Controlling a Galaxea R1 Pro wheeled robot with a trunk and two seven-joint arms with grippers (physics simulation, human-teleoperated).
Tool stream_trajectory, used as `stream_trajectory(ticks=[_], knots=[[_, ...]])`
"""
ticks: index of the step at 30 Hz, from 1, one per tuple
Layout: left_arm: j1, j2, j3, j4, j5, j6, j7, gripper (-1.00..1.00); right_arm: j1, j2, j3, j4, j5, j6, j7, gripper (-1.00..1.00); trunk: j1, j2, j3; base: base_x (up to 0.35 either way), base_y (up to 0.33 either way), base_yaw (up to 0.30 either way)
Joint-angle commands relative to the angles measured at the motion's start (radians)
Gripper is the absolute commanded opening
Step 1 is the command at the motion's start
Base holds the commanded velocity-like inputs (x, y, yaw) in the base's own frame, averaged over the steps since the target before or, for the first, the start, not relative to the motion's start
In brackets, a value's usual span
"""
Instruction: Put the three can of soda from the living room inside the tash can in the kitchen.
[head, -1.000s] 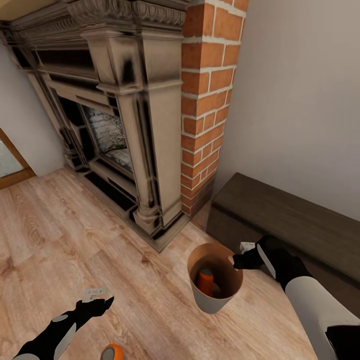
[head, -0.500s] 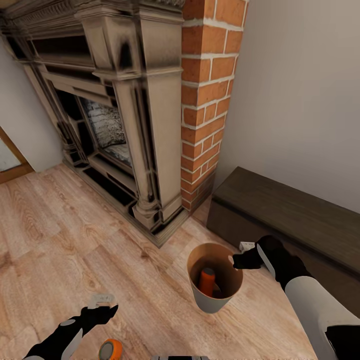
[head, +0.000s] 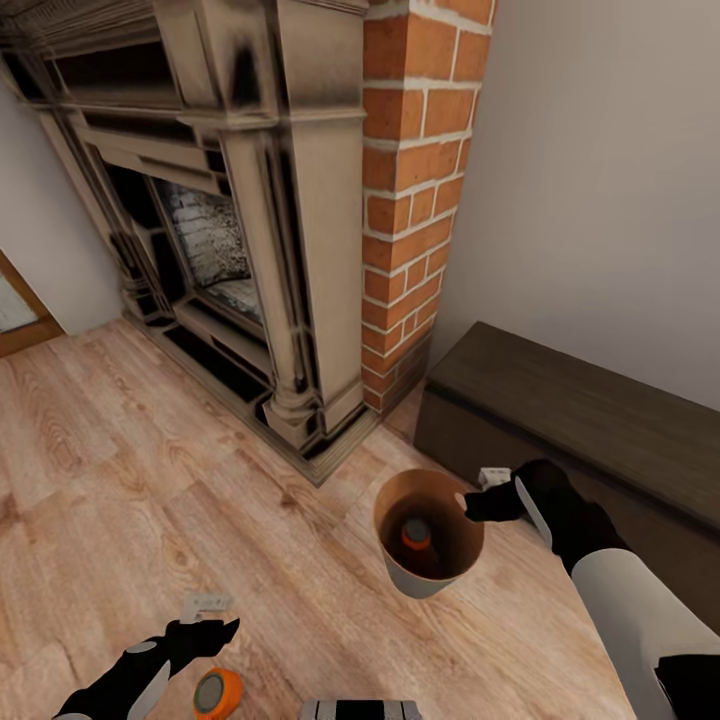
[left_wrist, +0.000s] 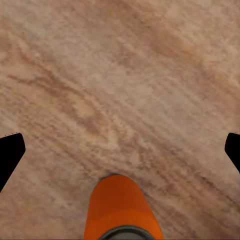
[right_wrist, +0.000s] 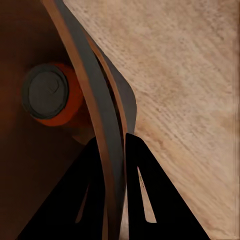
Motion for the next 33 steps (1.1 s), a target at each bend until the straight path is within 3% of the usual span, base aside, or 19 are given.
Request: stream_trajectory(ticks=[1,18,33], knots=[[0.000,0.000,0.000,0.000,0.000,0.003,0.001,1.00,0.000,0.000,-0.001,-0.001,-0.039,0.007,0.009,-1.00,0.004,-0.007,-0.003,0.000,0.000,0.000],[0.000,0.000,-0.001,0.000,0.001,0.017,0.015,1.00,0.004,-0.004,-0.003,-0.074,-0.046,0.002,0.017,-1.00,0.069,-0.126,-0.057,0.000,0.000,0.000],[0.000,0.000,0.001,0.000,0.000,0.017,0.015,1.00,0.004,0.000,0.000,-0.078,-0.046,0.007,0.016,-1.00,0.069,-0.127,-0.061,-0.018,0.000,0.000]])
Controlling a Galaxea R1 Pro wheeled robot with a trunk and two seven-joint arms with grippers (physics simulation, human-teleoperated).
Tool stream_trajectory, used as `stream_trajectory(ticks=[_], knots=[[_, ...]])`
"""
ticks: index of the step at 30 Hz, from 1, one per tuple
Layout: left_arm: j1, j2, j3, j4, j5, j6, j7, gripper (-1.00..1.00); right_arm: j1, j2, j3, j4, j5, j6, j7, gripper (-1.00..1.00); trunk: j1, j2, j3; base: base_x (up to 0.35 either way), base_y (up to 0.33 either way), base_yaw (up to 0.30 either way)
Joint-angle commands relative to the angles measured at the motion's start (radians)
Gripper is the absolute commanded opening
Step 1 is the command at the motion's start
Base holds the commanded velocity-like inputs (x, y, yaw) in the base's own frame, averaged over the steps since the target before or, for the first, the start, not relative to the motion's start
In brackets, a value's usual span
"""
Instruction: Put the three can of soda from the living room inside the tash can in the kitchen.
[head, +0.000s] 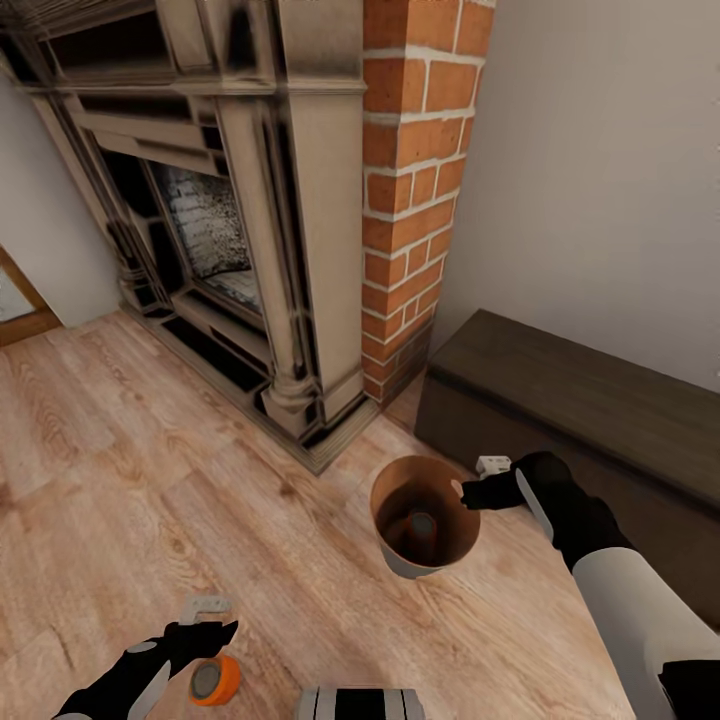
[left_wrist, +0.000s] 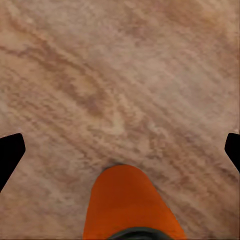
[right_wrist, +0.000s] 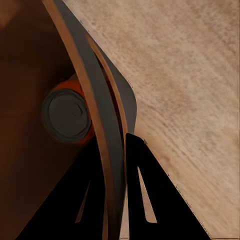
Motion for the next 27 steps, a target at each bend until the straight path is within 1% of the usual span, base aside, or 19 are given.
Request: stream_trajectory(ticks=[1,5,11,17,24,27], knots=[[0.000,0.000,0.000,0.000,0.000,0.000,0.000,1.00,0.000,0.000,0.000,0.000,-0.025,0.006,0.006,-1.00,0.000,0.000,0.000,-0.224,-0.007,0.000],[0.000,0.000,0.000,0.000,0.000,-0.001,0.000,1.00,0.000,0.000,0.000,0.000,-0.025,0.006,0.006,-1.00,0.000,0.000,0.000,-0.233,-0.042,0.000],[0.000,-0.001,0.001,0.000,0.000,-0.001,0.001,1.00,0.000,0.001,0.000,0.001,-0.025,0.006,0.005,-1.00,0.000,0.000,0.000,-0.064,-0.014,0.000],[0.000,-0.010,-0.002,0.000,-0.002,-0.001,0.002,1.00,0.000,0.002,0.001,0.001,-0.025,0.006,0.005,-1.00,0.003,-0.001,-0.023,-0.005,-0.001,0.000],[0.000,-0.011,-0.006,0.000,-0.002,-0.001,0.000,1.00,0.000,0.002,0.002,0.001,-0.025,0.006,0.005,-1.00,0.006,-0.003,-0.050,0.000,0.000,0.000],[0.000,-0.010,-0.006,0.000,-0.002,-0.001,-0.001,1.00,0.000,0.002,0.003,0.001,-0.024,0.006,0.003,-1.00,0.006,-0.003,-0.050,0.000,0.000,0.000]])
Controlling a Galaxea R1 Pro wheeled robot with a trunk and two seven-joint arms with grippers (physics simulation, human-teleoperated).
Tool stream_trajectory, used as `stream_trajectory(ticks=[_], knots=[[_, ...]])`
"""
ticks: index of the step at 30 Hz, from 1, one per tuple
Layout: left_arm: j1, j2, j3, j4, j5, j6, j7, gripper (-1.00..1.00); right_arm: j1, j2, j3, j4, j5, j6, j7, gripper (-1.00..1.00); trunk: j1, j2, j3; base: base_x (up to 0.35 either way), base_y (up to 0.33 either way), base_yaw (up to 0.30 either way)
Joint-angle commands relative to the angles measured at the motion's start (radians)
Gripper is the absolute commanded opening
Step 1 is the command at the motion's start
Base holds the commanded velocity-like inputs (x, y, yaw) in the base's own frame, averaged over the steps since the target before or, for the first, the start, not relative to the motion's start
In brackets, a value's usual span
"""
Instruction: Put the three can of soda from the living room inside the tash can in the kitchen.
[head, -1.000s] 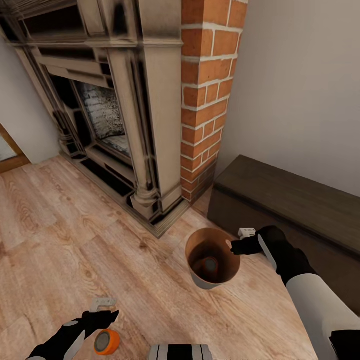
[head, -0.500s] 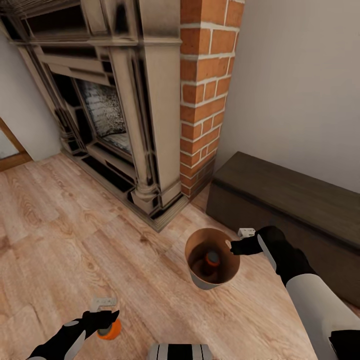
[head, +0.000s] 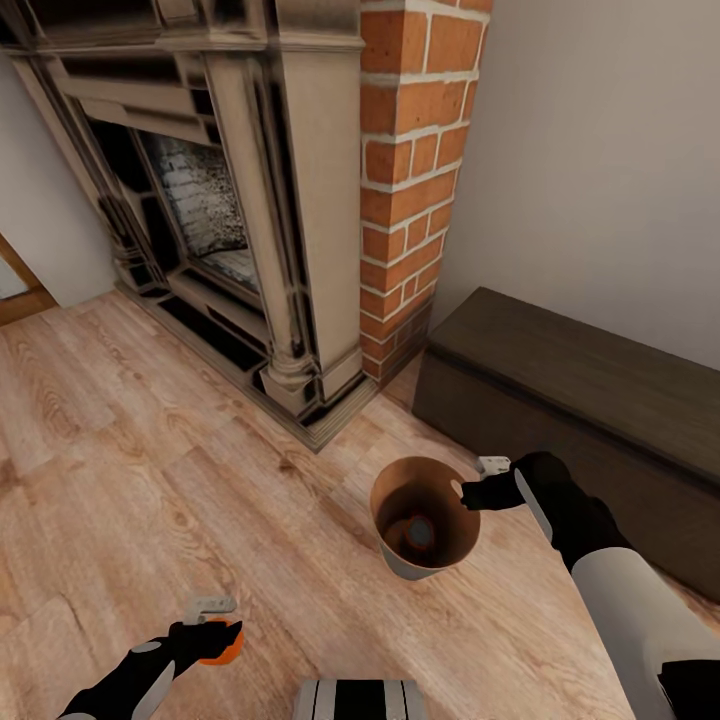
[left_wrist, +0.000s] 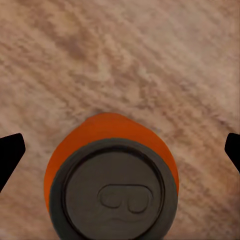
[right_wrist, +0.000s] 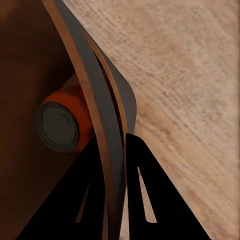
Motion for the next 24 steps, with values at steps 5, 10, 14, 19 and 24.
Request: stream_trajectory(ticks=[5,10,14,19,24], knots=[[0.000,0.001,0.000,-0.001,0.002,0.000,0.000,1.00,0.000,0.000,0.000,0.000,-0.029,0.006,0.004,-1.00,0.000,0.000,0.000,0.000,0.000,0.000],[0.000,0.000,0.000,-0.001,0.003,0.000,0.000,1.00,0.000,0.001,0.001,0.000,-0.028,0.006,0.003,-1.00,0.000,0.000,0.000,0.000,0.000,0.000],[0.000,0.001,0.000,-0.001,0.003,0.000,0.001,1.00,0.000,0.002,0.001,0.001,-0.028,0.006,0.002,-1.00,0.002,-0.001,-0.015,0.000,0.000,0.000],[0.000,0.001,0.000,0.000,0.003,0.000,0.001,1.00,0.000,0.002,0.001,0.001,-0.027,0.005,0.000,-1.00,0.004,-0.002,-0.035,0.000,0.000,0.000],[0.000,0.001,0.001,-0.001,0.004,0.000,0.001,1.00,0.000,0.002,0.001,0.002,-0.026,0.005,0.000,-1.00,0.005,-0.003,-0.042,0.000,0.000,0.000]])
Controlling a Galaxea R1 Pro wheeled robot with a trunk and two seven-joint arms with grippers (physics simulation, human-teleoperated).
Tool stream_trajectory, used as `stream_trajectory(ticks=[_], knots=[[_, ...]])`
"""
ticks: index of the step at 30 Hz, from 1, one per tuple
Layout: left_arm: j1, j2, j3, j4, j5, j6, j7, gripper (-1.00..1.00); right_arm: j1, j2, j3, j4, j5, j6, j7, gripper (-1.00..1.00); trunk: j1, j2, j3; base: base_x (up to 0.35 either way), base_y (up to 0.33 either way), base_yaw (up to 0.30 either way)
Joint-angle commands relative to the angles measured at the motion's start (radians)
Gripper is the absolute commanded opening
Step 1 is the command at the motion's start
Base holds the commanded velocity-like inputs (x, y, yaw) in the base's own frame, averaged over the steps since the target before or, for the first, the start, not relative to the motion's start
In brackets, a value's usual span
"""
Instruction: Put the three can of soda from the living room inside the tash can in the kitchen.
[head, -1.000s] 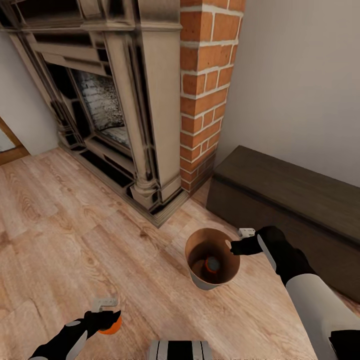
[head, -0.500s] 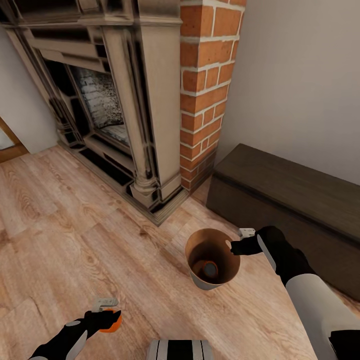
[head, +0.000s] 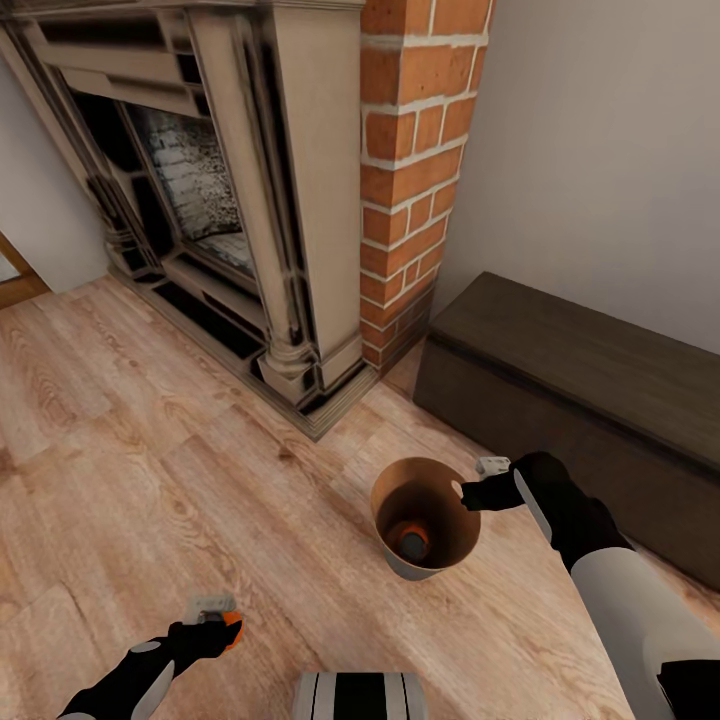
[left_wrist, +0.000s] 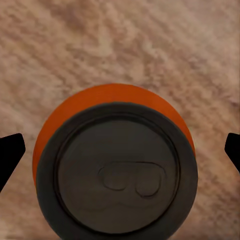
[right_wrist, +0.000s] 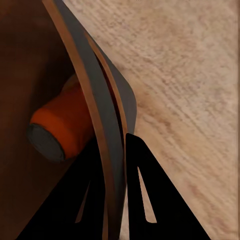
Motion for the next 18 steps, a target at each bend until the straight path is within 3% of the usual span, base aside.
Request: stream_trajectory(ticks=[1,4,5,18], knots=[[0.000,0.000,0.000,0.000,0.000,0.000,0.000,1.00,0.000,0.000,-0.001,0.000,-0.031,0.006,0.007,-1.00,0.000,0.000,0.000,0.000,0.000,0.000],[0.000,0.000,0.001,-0.001,0.002,0.000,0.000,1.00,0.000,0.000,-0.001,0.000,-0.031,0.006,0.006,-1.00,0.000,0.000,0.000,0.000,0.000,0.000],[0.000,0.000,0.000,-0.005,0.002,0.000,0.000,-1.00,0.000,0.000,0.000,0.000,-0.031,0.006,0.006,-1.00,0.000,0.000,0.000,0.000,0.000,0.000],[0.000,0.000,-0.001,-0.008,0.002,0.000,-0.001,-1.00,0.000,0.005,0.001,0.001,-0.031,0.006,0.005,-1.00,0.000,0.000,0.000,0.000,0.000,0.000]])
